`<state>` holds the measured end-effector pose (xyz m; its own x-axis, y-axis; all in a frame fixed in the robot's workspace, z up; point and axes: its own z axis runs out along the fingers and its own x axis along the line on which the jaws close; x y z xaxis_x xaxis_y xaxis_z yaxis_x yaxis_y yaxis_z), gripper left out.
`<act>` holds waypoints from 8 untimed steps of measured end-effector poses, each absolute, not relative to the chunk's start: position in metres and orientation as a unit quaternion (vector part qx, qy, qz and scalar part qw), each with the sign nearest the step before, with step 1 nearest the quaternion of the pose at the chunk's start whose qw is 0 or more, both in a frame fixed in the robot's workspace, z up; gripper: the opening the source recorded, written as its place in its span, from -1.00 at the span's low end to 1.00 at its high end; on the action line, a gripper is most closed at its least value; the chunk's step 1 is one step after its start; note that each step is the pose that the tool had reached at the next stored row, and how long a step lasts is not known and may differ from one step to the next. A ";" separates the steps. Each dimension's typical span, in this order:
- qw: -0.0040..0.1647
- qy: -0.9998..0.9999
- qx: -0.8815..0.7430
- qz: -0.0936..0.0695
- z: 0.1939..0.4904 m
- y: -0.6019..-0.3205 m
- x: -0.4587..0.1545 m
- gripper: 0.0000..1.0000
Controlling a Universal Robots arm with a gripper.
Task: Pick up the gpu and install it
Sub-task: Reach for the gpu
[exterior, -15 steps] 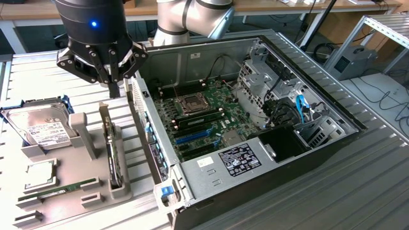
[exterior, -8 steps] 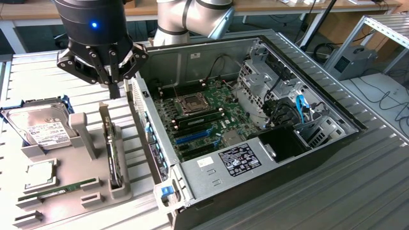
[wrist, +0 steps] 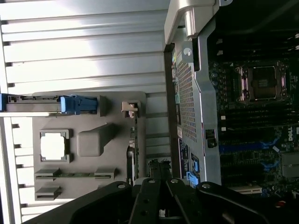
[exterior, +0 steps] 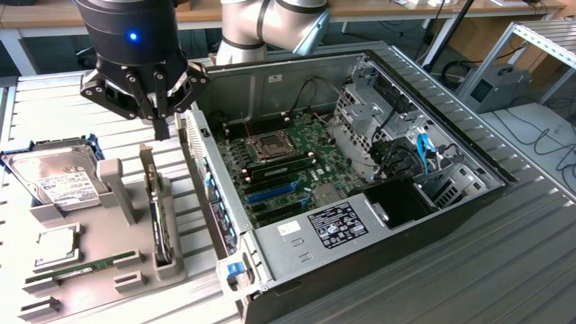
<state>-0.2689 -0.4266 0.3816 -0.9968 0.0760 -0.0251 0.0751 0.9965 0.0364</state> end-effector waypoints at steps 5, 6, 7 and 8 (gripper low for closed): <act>0.013 0.999 0.038 0.018 0.381 -0.428 -0.269 -0.79; 0.013 0.999 0.038 0.017 0.381 -0.428 -0.269 -0.79; 0.013 0.999 0.038 0.017 0.381 -0.428 -0.269 -0.79; 0.013 0.999 0.038 0.017 0.381 -0.430 -0.269 -0.79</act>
<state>-0.2689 -0.4298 0.3808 -0.9968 0.0759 -0.0252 0.0750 0.9966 0.0346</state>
